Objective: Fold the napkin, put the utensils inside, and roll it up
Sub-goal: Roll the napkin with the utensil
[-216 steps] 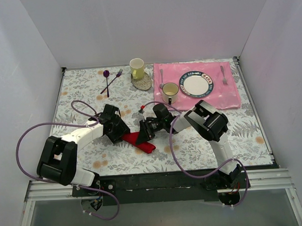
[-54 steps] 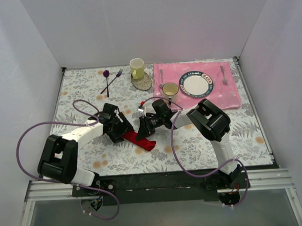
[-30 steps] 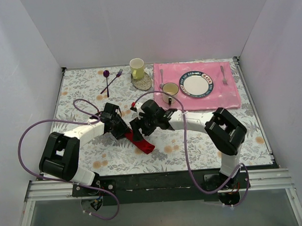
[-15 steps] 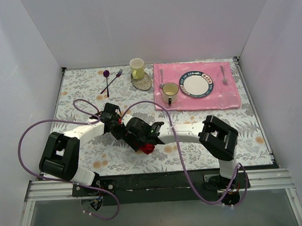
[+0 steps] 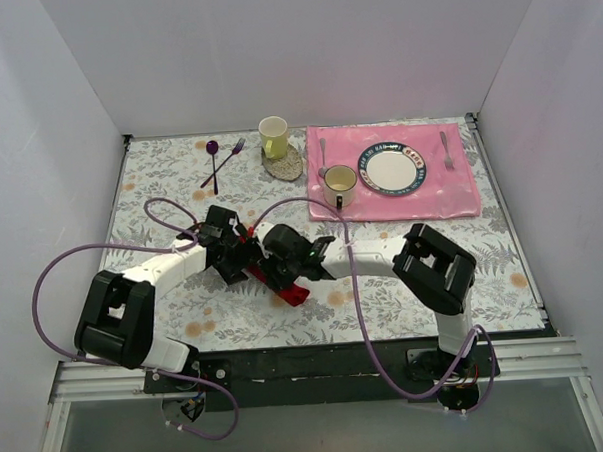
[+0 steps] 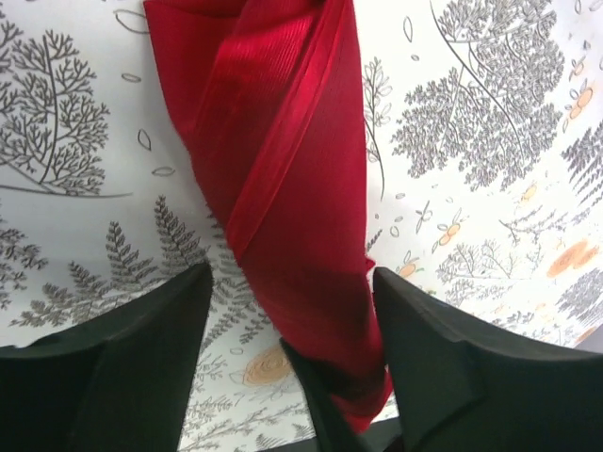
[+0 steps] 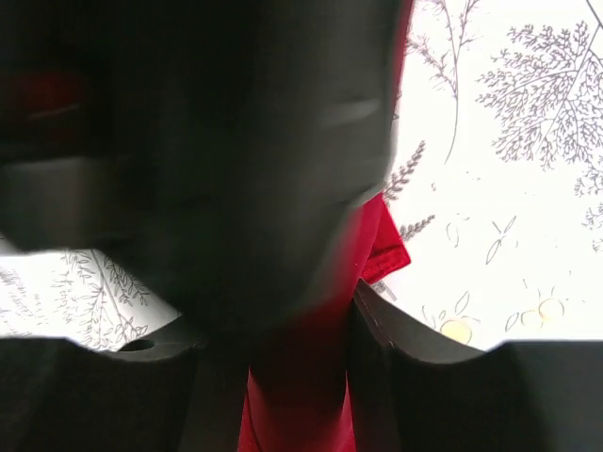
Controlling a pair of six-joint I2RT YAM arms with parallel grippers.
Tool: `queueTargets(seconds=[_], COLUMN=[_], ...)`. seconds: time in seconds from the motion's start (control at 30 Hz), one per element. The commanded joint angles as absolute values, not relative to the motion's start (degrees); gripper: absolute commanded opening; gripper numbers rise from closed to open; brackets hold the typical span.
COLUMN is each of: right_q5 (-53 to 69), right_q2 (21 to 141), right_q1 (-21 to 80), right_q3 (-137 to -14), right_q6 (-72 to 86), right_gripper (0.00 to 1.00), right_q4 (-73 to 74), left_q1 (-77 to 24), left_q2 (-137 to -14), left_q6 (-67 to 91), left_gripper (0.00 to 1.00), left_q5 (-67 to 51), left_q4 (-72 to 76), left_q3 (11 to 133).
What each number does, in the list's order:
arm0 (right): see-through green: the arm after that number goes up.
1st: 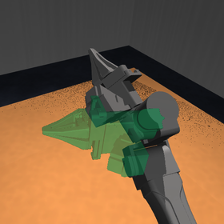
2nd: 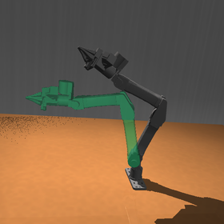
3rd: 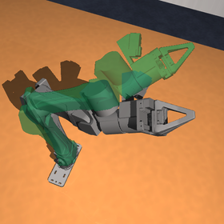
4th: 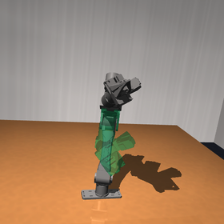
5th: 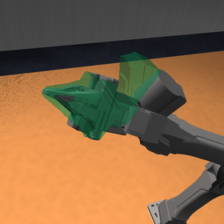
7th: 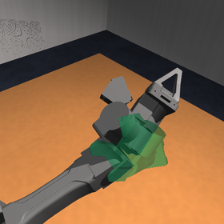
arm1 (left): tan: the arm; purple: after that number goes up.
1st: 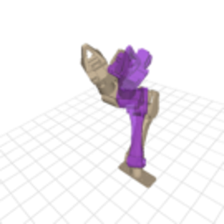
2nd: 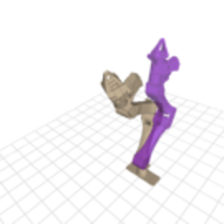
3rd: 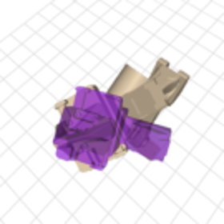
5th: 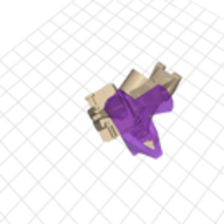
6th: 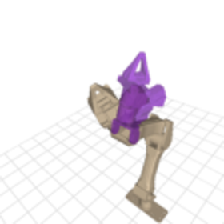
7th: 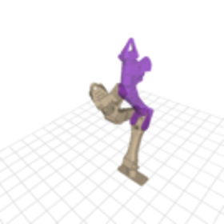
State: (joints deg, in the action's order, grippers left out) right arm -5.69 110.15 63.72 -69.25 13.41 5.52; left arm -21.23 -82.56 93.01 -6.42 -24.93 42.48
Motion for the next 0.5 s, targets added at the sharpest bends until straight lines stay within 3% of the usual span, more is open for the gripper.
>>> queueTargets(seconds=[0.0,0.23,0.47], right_q5=[12.63,35.47,43.50], right_q2=[108.54,112.67,116.72], right_q1=[56.27,49.31,46.06], right_q3=[-63.13,-59.60,-56.69], right_q6=[19.59,29.15,38.83], right_gripper=[0.46,0.42,0.39], right_q4=[-3.94,-16.33,-28.21], left_q1=[-21.45,-21.45,-21.62], left_q2=[-77.18,-74.27,-80.24], left_q6=[91.67,90.70,91.76], left_gripper=[0.72,0.75,0.75], left_q5=[-3.17,-0.88,-6.50], left_q4=[-28.56,-31.20,-26.81], left_q3=[44.56,47.19,47.64])
